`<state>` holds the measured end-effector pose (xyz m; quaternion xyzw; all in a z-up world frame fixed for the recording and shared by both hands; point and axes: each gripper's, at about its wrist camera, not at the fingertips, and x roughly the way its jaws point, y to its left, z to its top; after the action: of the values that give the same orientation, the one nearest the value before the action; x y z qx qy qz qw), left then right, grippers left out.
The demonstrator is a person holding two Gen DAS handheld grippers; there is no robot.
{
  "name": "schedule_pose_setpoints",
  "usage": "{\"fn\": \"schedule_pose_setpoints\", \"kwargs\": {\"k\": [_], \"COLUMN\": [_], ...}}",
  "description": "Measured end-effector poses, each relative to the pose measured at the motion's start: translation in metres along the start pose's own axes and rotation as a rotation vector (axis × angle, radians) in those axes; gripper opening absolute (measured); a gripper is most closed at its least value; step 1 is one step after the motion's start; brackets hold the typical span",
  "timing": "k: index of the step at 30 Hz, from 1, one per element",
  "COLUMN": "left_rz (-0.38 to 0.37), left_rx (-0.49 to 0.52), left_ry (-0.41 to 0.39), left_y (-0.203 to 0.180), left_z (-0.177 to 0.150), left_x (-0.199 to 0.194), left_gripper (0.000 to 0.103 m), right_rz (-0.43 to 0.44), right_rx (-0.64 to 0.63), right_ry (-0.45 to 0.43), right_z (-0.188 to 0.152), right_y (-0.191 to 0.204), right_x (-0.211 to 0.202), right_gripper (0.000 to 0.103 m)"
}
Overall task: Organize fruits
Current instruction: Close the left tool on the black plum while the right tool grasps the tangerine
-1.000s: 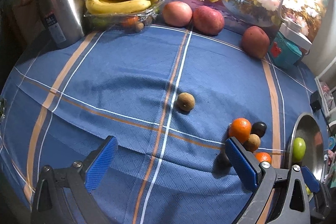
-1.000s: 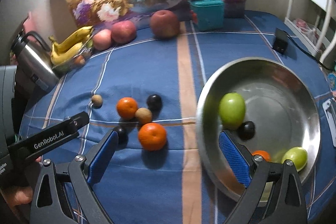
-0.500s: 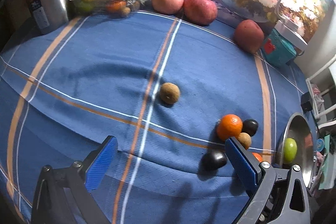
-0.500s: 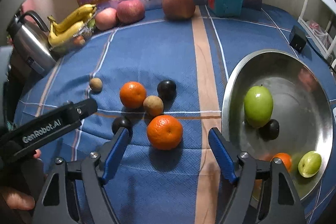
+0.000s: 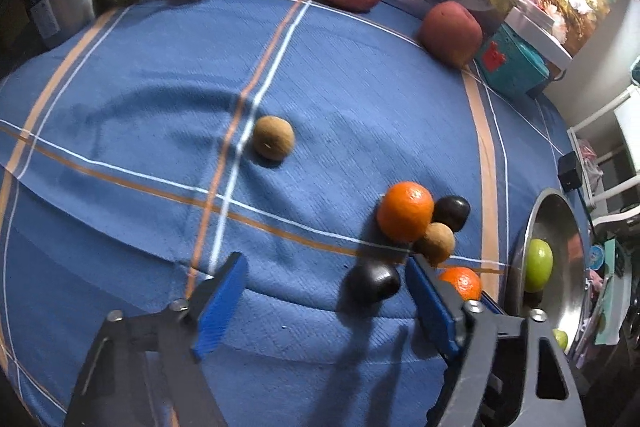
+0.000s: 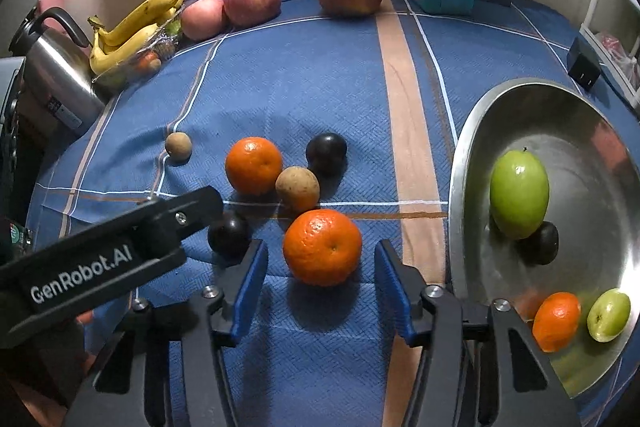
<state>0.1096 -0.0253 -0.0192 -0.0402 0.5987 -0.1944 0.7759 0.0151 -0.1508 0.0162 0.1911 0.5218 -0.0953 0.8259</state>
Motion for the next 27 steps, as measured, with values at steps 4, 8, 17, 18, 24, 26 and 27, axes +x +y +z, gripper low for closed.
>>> {"fn": "schedule_pose_setpoints", "kwargs": {"k": [4,8,17,18,24,26,27], "left_rz": [-0.054,-0.074,-0.130,-0.135,-0.137,-0.132,-0.129], "left_rx": [-0.012,-0.003,-0.018,-0.024,-0.040,-0.053,-0.060], "left_ry": [0.025,0.033,0.045,0.044,0.009,-0.008,-0.019], "left_y": [-0.006,-0.011,-0.019,-0.017,-0.007,-0.002,0.001], "left_z": [0.000,-0.001,-0.003,-0.003,-0.002,-0.002,0.000], "left_x": [0.004,0.005,0.007,0.006,-0.009,-0.017,-0.021], "left_gripper": [0.062,0.044,0.028,0.028,0.028,0.028,0.028], "right_rz": [0.000,0.007,0.018,0.020,0.027,0.033,0.033], "right_rx": [-0.004,-0.001,0.012,0.013,0.014,0.016,0.016], "right_ry": [0.005,0.008,0.012,0.012,0.004,-0.006,-0.011], "right_z": [-0.001,-0.003,-0.005,-0.005,-0.004,-0.003,-0.002], "right_y": [-0.002,-0.004,-0.008,-0.009,-0.009,-0.009,-0.009], "right_x": [-0.001,-0.002,-0.004,-0.004,-0.007,-0.011,-0.013], "right_gripper": [0.043,0.041,0.041,0.041,0.040,0.040,0.040]}}
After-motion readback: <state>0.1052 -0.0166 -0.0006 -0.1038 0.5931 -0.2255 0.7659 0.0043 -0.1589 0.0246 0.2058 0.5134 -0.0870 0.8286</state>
